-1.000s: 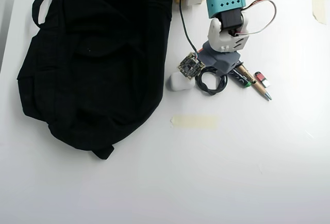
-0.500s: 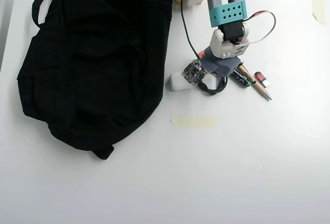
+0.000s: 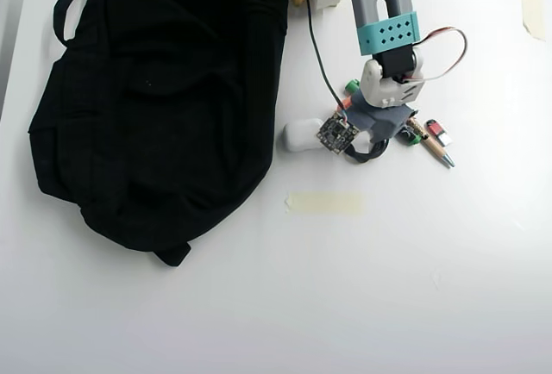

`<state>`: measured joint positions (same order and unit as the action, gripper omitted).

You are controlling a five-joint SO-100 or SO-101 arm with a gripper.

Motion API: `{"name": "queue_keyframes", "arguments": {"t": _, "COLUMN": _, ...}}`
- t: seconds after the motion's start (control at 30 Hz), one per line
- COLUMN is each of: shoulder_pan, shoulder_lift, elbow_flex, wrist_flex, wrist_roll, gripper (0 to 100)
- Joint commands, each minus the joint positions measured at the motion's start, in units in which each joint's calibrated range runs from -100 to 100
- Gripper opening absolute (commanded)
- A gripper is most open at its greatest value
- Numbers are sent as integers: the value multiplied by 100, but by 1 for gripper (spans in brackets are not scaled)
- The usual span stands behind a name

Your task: Put the usbc cable into the black bag

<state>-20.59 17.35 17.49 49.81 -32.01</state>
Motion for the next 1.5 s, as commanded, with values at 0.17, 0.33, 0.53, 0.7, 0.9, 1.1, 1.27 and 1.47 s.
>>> {"name": "queue_keyframes", "arguments": {"t": 0.17, "shoulder_pan": -252, "shoulder_lift": 91, "elbow_flex": 12, "wrist_flex": -54, "wrist_roll": -34, "gripper": 28}}
{"name": "queue_keyframes", "arguments": {"t": 0.33, "shoulder_pan": -208, "shoulder_lift": 83, "elbow_flex": -24, "wrist_flex": -54, "wrist_roll": 8, "gripper": 2}}
{"name": "queue_keyframes", "arguments": {"t": 0.53, "shoulder_pan": -395, "shoulder_lift": 25, "elbow_flex": -33, "wrist_flex": -54, "wrist_roll": 8, "gripper": 2}}
{"name": "queue_keyframes", "arguments": {"t": 0.7, "shoulder_pan": -387, "shoulder_lift": -17, "elbow_flex": -33, "wrist_flex": -45, "wrist_roll": 8, "gripper": 2}}
{"name": "queue_keyframes", "arguments": {"t": 0.9, "shoulder_pan": -260, "shoulder_lift": -34, "elbow_flex": -42, "wrist_flex": -45, "wrist_roll": 13, "gripper": 2}}
{"name": "queue_keyframes", "arguments": {"t": 1.1, "shoulder_pan": -140, "shoulder_lift": -42, "elbow_flex": -401, "wrist_flex": 75, "wrist_roll": 207, "gripper": 2}}
{"name": "queue_keyframes", "arguments": {"t": 1.27, "shoulder_pan": -21, "shoulder_lift": -42, "elbow_flex": -1542, "wrist_flex": 1376, "wrist_roll": 564, "gripper": 2}}
{"name": "queue_keyframes", "arguments": {"t": 1.47, "shoulder_pan": 151, "shoulder_lift": -473, "elbow_flex": -3384, "wrist_flex": 3581, "wrist_roll": 669, "gripper": 2}}
